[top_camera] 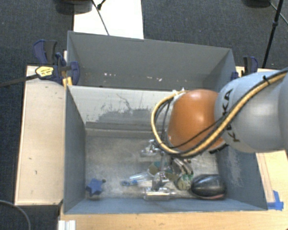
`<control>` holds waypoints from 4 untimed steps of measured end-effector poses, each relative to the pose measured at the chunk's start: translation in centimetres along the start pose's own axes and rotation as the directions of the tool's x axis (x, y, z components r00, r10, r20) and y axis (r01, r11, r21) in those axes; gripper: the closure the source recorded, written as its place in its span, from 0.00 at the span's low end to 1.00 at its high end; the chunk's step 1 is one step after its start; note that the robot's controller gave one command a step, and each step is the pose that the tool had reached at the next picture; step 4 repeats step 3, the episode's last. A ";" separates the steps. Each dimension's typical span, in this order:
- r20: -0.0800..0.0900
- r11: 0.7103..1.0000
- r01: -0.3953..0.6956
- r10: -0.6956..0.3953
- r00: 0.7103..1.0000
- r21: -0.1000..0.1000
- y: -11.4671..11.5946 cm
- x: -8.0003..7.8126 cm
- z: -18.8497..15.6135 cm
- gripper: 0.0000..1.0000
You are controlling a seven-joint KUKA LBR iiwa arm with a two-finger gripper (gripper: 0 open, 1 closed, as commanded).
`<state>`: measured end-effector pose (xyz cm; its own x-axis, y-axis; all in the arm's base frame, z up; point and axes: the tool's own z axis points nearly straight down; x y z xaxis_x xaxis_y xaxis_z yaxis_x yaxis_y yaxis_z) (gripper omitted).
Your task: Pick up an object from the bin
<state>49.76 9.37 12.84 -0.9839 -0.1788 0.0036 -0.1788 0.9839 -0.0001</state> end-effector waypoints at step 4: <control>0.013 0.962 0.272 -0.272 0.962 0.006 -5.0 0.0 -14.7 1.00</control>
Offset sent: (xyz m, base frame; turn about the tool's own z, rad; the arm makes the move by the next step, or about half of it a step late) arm -0.0063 0.0001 -0.0584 -0.0718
